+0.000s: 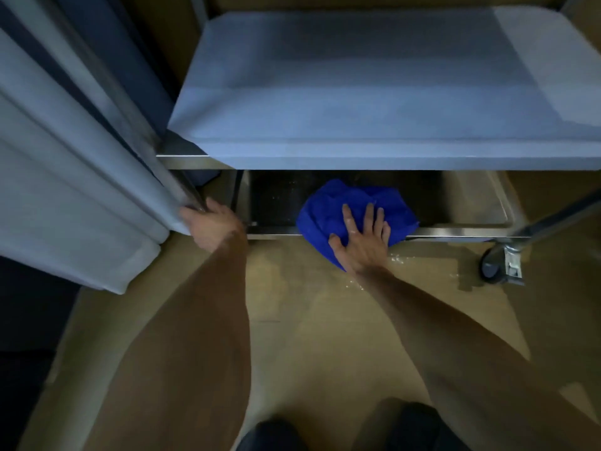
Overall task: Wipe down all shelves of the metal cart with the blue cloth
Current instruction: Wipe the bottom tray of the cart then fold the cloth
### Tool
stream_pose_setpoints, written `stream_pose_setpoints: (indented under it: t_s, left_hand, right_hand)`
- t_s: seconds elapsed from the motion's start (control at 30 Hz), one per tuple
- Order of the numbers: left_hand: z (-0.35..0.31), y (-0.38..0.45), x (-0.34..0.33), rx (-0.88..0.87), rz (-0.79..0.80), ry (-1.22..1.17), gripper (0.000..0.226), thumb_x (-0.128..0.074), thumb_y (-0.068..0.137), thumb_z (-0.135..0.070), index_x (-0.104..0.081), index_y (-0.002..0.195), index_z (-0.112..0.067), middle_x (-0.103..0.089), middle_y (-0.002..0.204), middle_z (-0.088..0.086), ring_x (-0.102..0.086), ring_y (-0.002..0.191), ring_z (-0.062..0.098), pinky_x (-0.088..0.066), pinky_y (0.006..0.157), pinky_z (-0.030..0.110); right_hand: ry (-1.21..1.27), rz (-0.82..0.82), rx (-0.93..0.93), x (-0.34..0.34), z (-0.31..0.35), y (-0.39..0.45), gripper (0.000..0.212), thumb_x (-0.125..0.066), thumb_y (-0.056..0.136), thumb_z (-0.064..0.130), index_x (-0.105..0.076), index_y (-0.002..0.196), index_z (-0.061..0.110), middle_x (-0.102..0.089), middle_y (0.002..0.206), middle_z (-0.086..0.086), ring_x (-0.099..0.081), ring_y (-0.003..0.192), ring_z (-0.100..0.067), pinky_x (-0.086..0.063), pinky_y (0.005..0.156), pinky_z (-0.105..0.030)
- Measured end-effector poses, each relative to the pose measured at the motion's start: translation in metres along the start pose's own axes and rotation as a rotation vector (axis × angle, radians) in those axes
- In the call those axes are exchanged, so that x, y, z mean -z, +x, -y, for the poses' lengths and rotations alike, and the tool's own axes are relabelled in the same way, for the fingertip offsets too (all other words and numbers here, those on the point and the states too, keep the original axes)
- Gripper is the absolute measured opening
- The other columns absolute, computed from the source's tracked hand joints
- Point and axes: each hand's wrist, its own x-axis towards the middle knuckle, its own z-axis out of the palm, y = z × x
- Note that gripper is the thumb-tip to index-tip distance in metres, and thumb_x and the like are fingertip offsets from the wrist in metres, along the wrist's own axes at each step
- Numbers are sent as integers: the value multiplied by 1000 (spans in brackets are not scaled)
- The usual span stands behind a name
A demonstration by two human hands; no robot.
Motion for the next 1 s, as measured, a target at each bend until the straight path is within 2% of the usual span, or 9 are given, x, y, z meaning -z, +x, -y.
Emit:
stream_pose_setpoints:
  t_s: [0.1,0.2,0.3,0.4,0.47,0.6,0.77,0.9,1.0]
  left_hand:
    - [4,9,8,-51,-19,106,25,-44,101,-34,-49,113,-13,-62,111,10,-60,102,27,-41,83,29]
    - [22,21,15,-175,30,214,22,-45,100,-33,-47,106,-11,-64,107,14,-62,98,34,-52,87,43]
    - [27,28,19,-218,53,289,24,-44,99,-31,-46,104,-8,-63,104,16,-61,93,34,-49,80,39]
    - [24,32,22,-260,74,317,20,-44,100,-29,-45,104,-10,-62,106,14,-61,94,32,-48,78,39]
    - [17,31,17,-201,63,321,20,-45,101,-27,-45,109,-9,-62,107,14,-60,95,31,-44,76,39]
    - [7,27,-3,-105,-17,311,28,-45,100,-27,-41,123,-10,-59,117,15,-58,107,34,-46,82,45]
    - [8,-3,-16,55,14,436,54,-55,95,-18,-31,143,-7,-43,135,21,-46,121,35,-45,94,45]
    - [33,-79,-36,-46,459,619,39,-51,93,-23,-54,128,-5,-56,131,19,-54,121,35,-47,100,43]
    - [33,-132,-61,-66,596,659,34,-49,94,-22,-61,120,-4,-60,127,17,-57,120,33,-45,98,37]
  right_hand:
    - [-43,14,100,-5,31,4,77,-30,92,71,-5,157,39,2,165,-18,3,151,-40,-4,121,-52]
    - [-68,91,293,-15,110,7,84,-33,89,75,-3,158,36,8,165,-19,9,150,-41,-2,119,-55]
    - [-121,157,424,-33,193,1,86,-43,94,64,6,158,32,13,164,-19,12,150,-42,1,118,-58]
    - [-139,126,436,-42,209,6,80,-41,99,53,7,158,29,12,165,-17,11,150,-41,1,119,-58]
    - [-118,110,426,-41,193,6,77,-42,99,51,1,159,26,8,165,-17,9,151,-39,1,119,-56]
    - [-11,41,192,-37,143,-11,86,-54,94,47,-2,159,23,6,165,-19,8,151,-39,0,121,-53]
    - [-51,5,-18,-12,16,-10,93,-61,90,42,0,159,25,7,165,-17,7,151,-37,-1,121,-51]
    - [-1,-24,-257,5,-59,-12,88,-59,92,40,-3,159,26,4,165,-17,7,151,-38,-6,120,-50]
    - [14,-4,-397,31,-114,-1,85,-54,94,42,-3,159,24,6,165,-18,6,151,-39,-7,120,-49]
